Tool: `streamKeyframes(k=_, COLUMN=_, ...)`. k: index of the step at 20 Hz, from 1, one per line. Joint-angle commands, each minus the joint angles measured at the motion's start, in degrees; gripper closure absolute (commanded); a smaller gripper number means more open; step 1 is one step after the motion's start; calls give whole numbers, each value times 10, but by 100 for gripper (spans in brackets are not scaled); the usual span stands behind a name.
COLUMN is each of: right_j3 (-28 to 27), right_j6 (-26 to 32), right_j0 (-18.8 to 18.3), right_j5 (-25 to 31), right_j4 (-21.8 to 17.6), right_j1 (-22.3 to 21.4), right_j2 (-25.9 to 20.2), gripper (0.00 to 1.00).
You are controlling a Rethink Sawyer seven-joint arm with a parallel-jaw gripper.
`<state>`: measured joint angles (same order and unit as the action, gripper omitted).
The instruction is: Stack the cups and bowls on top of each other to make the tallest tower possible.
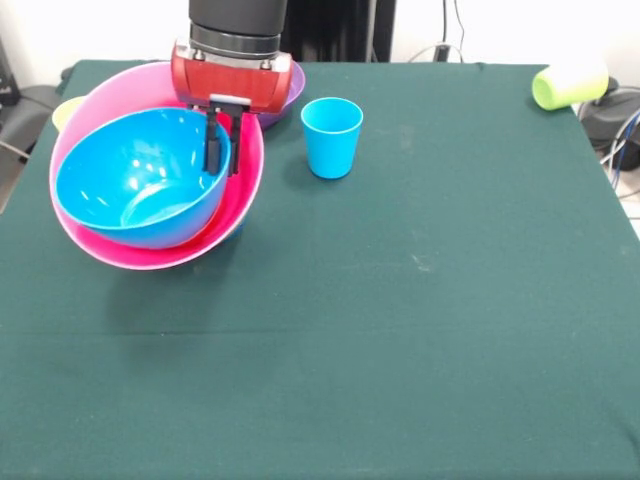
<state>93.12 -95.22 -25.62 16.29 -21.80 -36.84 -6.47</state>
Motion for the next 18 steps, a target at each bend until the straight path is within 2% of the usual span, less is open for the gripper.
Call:
streamKeyframes(k=1, right_j3=107, right_j6=-49, right_j0=16, right_j5=38, right_j4=-20, right_j1=49, right_j2=1, gripper=100)
streamKeyframes(k=18, right_j3=132, right_j6=-36, right_j0=10, right_j5=51, right_j4=-15, right_j1=27, right_j2=12, gripper=100)
